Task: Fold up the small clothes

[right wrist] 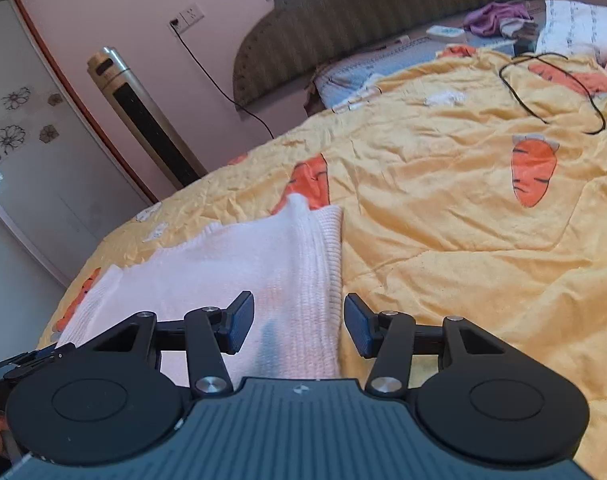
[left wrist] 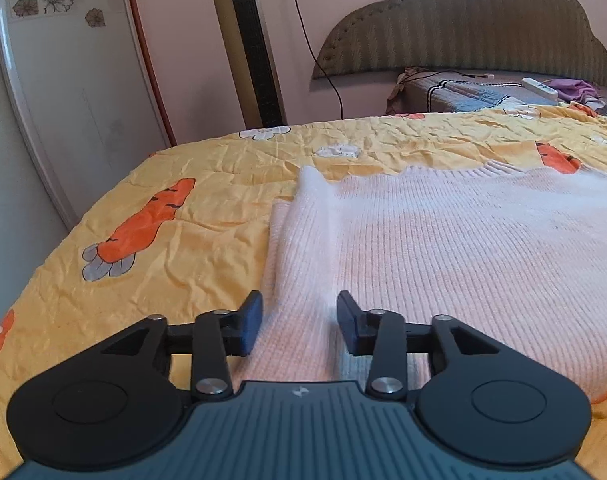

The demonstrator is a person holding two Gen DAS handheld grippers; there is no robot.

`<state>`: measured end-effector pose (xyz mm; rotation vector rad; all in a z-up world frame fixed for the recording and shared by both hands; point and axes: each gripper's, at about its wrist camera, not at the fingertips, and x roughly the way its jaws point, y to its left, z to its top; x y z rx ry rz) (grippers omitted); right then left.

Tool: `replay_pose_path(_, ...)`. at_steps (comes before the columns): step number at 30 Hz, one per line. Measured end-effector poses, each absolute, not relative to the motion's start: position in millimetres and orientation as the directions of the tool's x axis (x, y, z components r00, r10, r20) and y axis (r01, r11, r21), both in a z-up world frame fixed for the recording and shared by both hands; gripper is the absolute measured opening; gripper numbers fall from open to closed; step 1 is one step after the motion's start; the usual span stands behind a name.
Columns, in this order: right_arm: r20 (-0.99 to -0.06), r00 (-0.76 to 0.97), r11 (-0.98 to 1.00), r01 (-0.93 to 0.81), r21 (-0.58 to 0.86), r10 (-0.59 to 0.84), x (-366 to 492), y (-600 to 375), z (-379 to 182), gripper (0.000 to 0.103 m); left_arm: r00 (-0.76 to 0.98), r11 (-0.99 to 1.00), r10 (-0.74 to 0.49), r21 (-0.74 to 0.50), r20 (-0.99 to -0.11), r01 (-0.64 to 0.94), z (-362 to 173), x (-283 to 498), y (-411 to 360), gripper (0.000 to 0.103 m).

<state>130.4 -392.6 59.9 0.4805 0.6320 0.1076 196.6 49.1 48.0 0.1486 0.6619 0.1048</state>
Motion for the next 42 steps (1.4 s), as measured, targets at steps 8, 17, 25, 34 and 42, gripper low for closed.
replay_pose_path(8,-0.662,0.705,0.93,0.007,0.367,0.255,140.6,-358.9,30.9,0.059,0.755,0.987,0.129,0.154,-0.643,-0.038,35.6,200.9,48.8,0.037)
replay_pose_path(17,-0.648,0.724,0.934,0.015,0.358,0.237,137.3,-369.3,23.6,0.046,0.8,0.968,0.163,0.25,-0.577,-0.017,29.2,187.9,40.5,0.029)
replay_pose_path(25,-0.51,0.804,0.73,0.148,0.667,0.304,72.7,-403.6,32.9,0.085,0.828,0.888,-0.1,-0.425,-0.552,-0.176,44.8,109.8,113.6,0.079)
replay_pose_path(34,-0.473,0.808,0.567,0.219,0.794,0.351,46.6,-398.4,3.3,0.089,0.791,0.507,-0.3,-0.791,-0.533,-0.341,-2.6,147.6,143.7,0.079)
replay_pose_path(42,-0.532,0.814,0.647,0.278,0.71,0.233,94.9,-368.6,12.7,0.099,0.804,0.496,-0.269,-0.792,-0.53,-0.356,-6.2,175.1,141.4,0.078)
